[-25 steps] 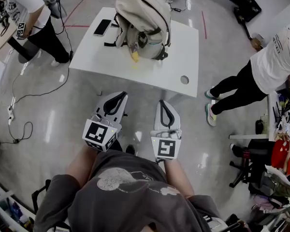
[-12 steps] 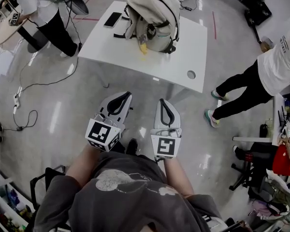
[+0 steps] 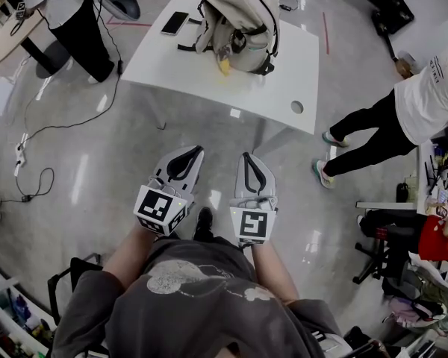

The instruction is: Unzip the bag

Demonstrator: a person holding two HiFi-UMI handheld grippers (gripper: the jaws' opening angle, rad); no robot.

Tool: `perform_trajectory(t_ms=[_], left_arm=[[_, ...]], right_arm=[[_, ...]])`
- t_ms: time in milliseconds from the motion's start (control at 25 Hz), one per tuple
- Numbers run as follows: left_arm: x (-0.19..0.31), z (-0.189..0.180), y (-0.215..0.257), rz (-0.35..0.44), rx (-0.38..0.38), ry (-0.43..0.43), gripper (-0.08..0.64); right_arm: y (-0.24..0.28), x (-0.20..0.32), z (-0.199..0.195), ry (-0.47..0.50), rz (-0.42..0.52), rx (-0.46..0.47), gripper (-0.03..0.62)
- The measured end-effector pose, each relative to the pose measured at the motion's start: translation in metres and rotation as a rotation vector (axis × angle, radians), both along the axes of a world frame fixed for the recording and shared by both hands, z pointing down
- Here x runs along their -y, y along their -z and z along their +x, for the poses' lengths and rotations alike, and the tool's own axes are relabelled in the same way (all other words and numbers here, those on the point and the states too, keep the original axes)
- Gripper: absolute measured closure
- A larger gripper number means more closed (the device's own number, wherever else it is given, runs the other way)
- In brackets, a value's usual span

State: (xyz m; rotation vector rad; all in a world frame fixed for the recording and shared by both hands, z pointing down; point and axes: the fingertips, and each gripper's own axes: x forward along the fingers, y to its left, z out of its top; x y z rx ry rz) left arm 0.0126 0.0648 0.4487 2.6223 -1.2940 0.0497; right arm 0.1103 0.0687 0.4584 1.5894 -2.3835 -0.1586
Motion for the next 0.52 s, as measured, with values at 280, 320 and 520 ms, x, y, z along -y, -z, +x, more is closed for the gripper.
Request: perform_trajectory(t_ms=[280, 320, 520], left_arm=[[-0.023, -0.034, 0.000, -0.020, -0.011, -0.006, 0.545], [-0.026, -0.039, 0.001, -0.020, -0.014, -0.005, 0.545], [-0.035, -0.066, 0.005, -0.015, -0.025, 0.011, 0.546]], right_arm=[[0.000, -0.024, -0.039, 0.004, -0.014, -0.012, 0.603], [0.001, -0.027, -0.045, 0.007, -0.011, -0.015, 0.603], [0.008, -0.040, -0.073, 0.023, 0.011, -0.028, 0.603]])
